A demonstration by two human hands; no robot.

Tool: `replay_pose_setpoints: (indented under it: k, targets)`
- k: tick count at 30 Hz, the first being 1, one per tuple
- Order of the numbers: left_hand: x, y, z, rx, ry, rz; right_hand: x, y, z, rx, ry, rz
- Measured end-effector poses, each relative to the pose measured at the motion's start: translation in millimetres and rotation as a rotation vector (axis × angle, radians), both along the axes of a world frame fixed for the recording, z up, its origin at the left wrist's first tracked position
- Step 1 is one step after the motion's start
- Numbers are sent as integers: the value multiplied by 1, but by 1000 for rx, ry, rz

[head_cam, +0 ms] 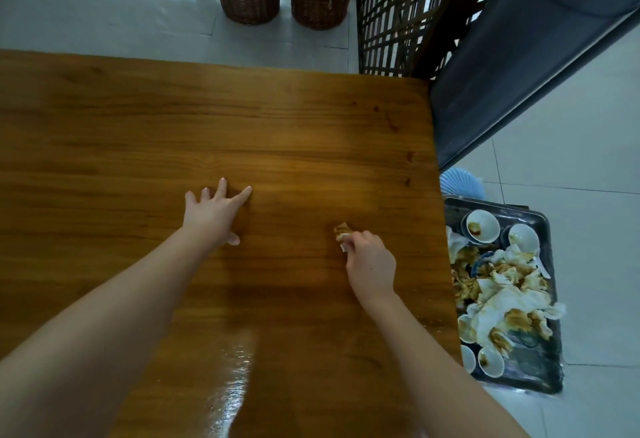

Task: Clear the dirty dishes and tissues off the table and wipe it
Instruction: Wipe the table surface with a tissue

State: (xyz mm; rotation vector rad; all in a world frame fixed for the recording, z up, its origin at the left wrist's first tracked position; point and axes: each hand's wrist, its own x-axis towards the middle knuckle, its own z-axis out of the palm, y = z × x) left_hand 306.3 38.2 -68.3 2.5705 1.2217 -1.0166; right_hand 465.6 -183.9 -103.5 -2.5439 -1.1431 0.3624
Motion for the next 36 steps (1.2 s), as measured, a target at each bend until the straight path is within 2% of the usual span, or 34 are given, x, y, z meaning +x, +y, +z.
replay_pose_setpoints:
  k: [15,25,36]
  targets:
    - [13,-102,0,-105,-136,-171,12,-100,35,-33,60,-256]
    - [51,-161,12,-221,-210,-323,25,-176,46,58,172,-541]
    - [110,-218,22,-304,-279,-400,55,-255,51,15,142,-735]
